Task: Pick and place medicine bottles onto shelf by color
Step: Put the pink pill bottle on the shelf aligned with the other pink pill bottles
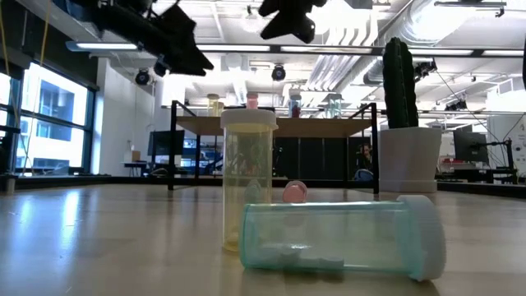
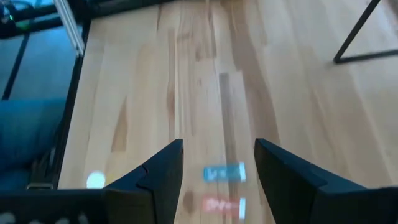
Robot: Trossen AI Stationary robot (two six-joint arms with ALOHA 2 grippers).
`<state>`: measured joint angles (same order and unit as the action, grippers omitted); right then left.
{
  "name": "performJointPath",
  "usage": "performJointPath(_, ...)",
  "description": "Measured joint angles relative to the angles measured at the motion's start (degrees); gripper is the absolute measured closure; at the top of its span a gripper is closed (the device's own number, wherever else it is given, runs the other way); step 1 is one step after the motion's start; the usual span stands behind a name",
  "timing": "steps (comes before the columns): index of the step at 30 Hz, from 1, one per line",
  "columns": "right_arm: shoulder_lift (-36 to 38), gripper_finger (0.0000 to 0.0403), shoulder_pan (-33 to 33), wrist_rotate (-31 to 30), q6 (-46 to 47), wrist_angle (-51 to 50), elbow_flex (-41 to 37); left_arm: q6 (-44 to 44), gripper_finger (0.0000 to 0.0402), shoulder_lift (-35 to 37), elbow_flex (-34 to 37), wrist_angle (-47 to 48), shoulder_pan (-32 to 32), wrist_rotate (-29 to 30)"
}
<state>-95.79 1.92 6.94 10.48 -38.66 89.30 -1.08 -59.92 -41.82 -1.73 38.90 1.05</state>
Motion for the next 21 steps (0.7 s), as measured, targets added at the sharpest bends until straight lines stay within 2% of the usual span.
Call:
performJointPath(5,0.00,0.0214,1.93,-1.15,-0.03,-5.25,0.00,1.55,0.0194,3.98,-0.02,2.94,-2.32,-2.90)
performJointPath(12,0.00,0.0214,5.82,-9.41,0.73,-13.51,-0.70,1.93,0.0194,6.84,-0.02,8.30,-8.83,-3.63)
performJointPath(17,0.00,0.0214,7.92,-11.19,5.07,-13.97,-4.71,4.55,0.0196,6.89,-0.04,11.62,-14.13,-3.56)
performJointPath(21,-0.04,0.0214,8.39,-11.28,12.76,-12.87,-8.32,5.60,0.0197,6.58,-0.02,13.37,-18.09,-3.40)
